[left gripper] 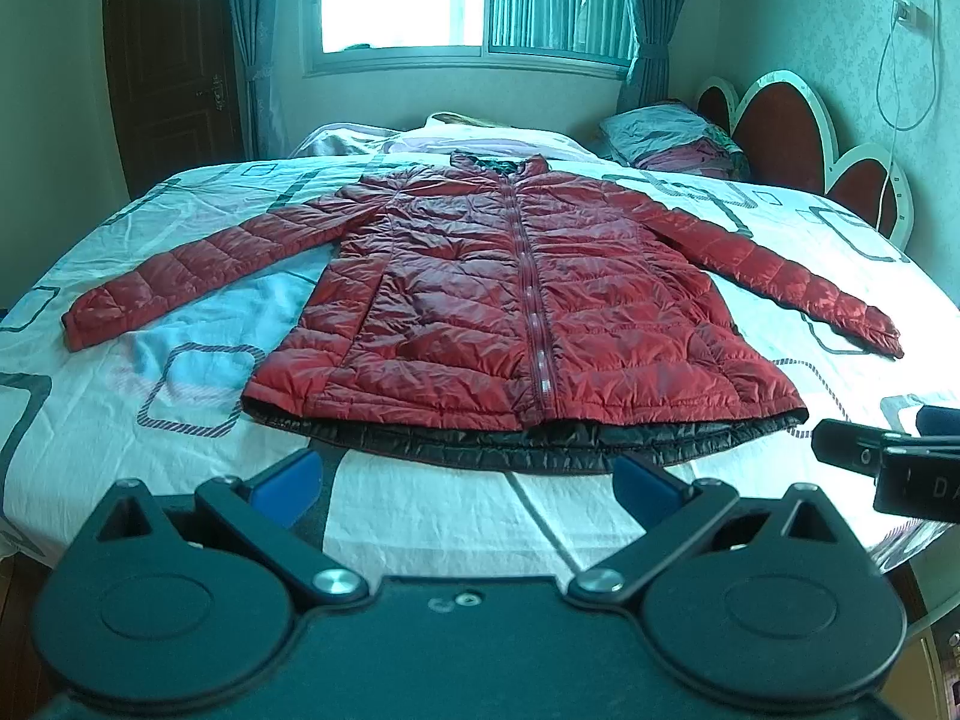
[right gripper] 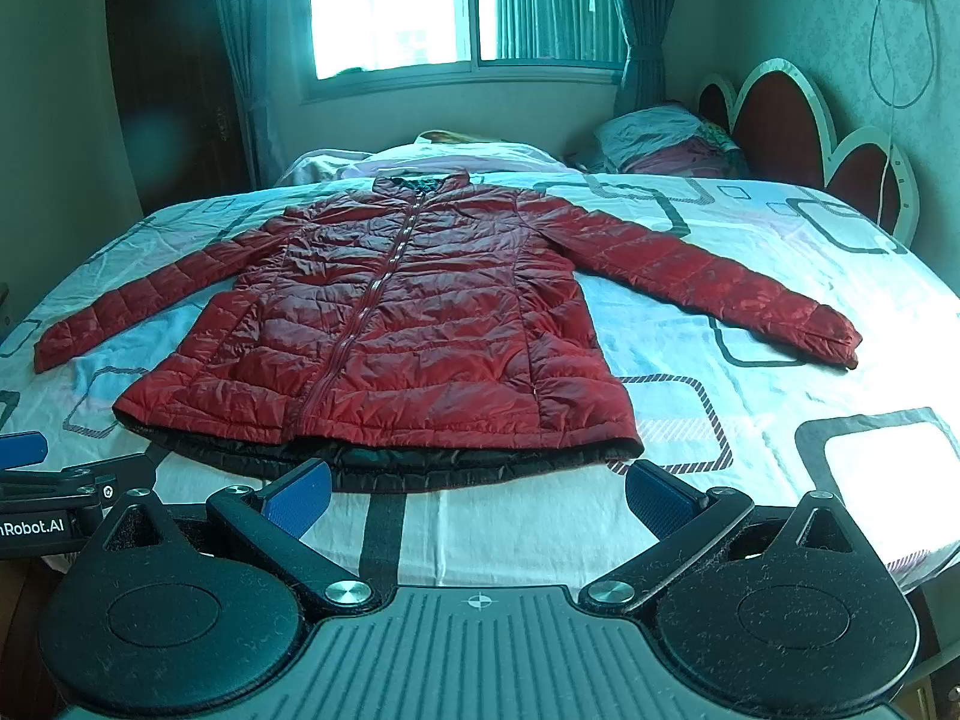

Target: Fold large clothes

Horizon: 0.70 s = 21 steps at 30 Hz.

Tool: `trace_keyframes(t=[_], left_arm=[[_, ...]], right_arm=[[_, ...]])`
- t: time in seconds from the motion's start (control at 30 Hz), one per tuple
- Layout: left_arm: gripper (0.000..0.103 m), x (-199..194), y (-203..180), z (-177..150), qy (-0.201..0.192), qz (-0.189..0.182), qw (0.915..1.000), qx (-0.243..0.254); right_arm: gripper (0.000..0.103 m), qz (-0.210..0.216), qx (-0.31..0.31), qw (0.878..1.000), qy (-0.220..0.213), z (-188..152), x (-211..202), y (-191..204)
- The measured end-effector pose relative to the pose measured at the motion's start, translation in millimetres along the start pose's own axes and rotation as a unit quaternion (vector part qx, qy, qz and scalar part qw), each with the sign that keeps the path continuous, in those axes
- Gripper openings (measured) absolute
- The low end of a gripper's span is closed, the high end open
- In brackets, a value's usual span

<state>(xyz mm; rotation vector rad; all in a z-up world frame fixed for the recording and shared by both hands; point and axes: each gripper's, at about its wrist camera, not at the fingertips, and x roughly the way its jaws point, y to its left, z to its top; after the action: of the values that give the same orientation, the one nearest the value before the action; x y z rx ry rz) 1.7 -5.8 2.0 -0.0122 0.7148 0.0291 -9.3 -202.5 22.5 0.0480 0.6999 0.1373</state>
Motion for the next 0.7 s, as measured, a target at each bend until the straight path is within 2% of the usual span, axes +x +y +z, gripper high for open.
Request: trace_keyframes(t=[0.7], left_arm=[[0.103,-0.2,3.2,-0.5,-0.002,-0.005,1.0000,-0.007]], right_arm=[[0.103,-0.005,0.001,1.000,0.001,-2.1,-0.8,2.4]])
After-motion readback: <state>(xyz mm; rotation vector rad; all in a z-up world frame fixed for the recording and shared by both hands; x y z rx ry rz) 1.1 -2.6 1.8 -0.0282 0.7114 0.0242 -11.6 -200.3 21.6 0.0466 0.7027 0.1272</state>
